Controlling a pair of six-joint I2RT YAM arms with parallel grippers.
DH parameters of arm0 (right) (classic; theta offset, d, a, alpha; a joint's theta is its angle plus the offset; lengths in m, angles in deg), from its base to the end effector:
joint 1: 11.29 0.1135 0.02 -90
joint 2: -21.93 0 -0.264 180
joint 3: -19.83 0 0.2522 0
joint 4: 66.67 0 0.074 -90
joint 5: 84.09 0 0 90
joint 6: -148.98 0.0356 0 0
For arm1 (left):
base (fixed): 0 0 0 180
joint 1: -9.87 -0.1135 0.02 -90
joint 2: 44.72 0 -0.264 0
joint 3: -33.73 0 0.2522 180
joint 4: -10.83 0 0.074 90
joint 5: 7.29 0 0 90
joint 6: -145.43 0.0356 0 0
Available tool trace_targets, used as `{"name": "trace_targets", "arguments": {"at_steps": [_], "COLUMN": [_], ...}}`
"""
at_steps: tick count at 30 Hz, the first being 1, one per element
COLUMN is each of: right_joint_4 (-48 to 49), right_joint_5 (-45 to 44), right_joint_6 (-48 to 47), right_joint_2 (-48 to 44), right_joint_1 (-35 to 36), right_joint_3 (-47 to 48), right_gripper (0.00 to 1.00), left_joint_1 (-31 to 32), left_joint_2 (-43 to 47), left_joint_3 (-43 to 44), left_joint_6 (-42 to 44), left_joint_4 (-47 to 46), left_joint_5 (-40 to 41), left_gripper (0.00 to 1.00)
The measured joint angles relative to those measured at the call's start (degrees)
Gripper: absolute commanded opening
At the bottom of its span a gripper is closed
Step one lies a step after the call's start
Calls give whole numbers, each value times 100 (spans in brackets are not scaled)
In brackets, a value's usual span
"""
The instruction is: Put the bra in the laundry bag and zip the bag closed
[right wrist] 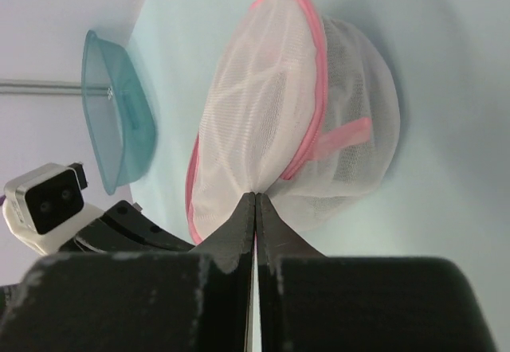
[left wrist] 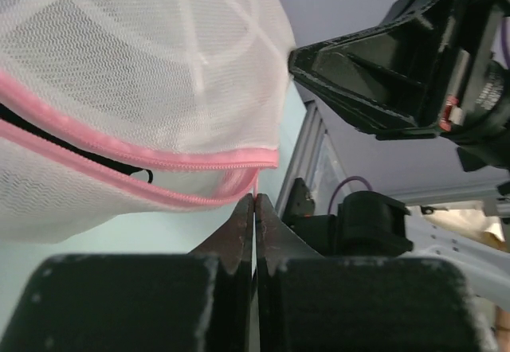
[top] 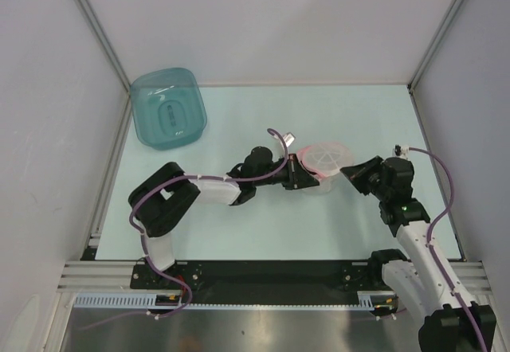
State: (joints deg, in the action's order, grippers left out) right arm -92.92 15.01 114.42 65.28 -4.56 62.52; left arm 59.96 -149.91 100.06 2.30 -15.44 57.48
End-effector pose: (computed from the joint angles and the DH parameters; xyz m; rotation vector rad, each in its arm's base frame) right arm 0.1757 0.0264 0.2424 0.7864 1.9903 0.8232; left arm 0.2381 -0.3083 0.1869 0.3175 2.0876 -1.5942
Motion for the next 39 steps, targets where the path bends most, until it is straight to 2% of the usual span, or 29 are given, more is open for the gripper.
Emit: {"name": "trace_targets", "arguments": {"at_steps": [4,6,7,9,10,14,17,21,32,35,36,38,39], "right_joint_4": [221,271,271,249,223,-105,-330,-369,-337,-168,-98,24,92], "right_joint_5": [326,457,555,643,693,855,994,1121,1113,1067,1060,1038,1032], "right_joint_6": [-420,-605,-756,-892,-981,-1108,-1023,-632,522,809,896,997,1062], "right_joint_2": [109,302,546,876,992,953,564,-280,-557,-643,-643,-590,-529], "right_joint_1": [-254,-302,-319,-337,-350,-358,-358,-358,-358,-356,-358,-356,-358], "right_joint_3": [2,63,177,380,476,610,487,61,-586,-754,-800,-850,-855], "right_gripper": [2,20,35,43,52,68,73,70,59,45,34,25,17], "left_joint_1": [-114,-103,-98,-98,-98,-92,-87,-59,55,94,107,149,168], "left_joint_2": [-33,-114,-210,-334,-411,-638,-739,-804,-811,-811,-811,-813,-813], "left_joint_3": [-22,-15,-13,-13,-15,-13,-13,-13,-13,-13,-13,-13,-13], "left_joint_6": [-350,-551,-697,-894,-1005,-1436,-1635,-1821,-2039,-2041,-2044,-2044,-2044], "left_joint_4": [-402,-638,-820,-1010,-1123,-1563,-1753,-1941,-2166,-2166,-2166,-2166,-2166], "left_joint_5": [-396,-555,-658,-758,-820,-944,-975,-988,-990,-986,-986,-986,-984], "left_gripper": [0,0,0,0,0,0,0,0,0,0,0,0,0]}}
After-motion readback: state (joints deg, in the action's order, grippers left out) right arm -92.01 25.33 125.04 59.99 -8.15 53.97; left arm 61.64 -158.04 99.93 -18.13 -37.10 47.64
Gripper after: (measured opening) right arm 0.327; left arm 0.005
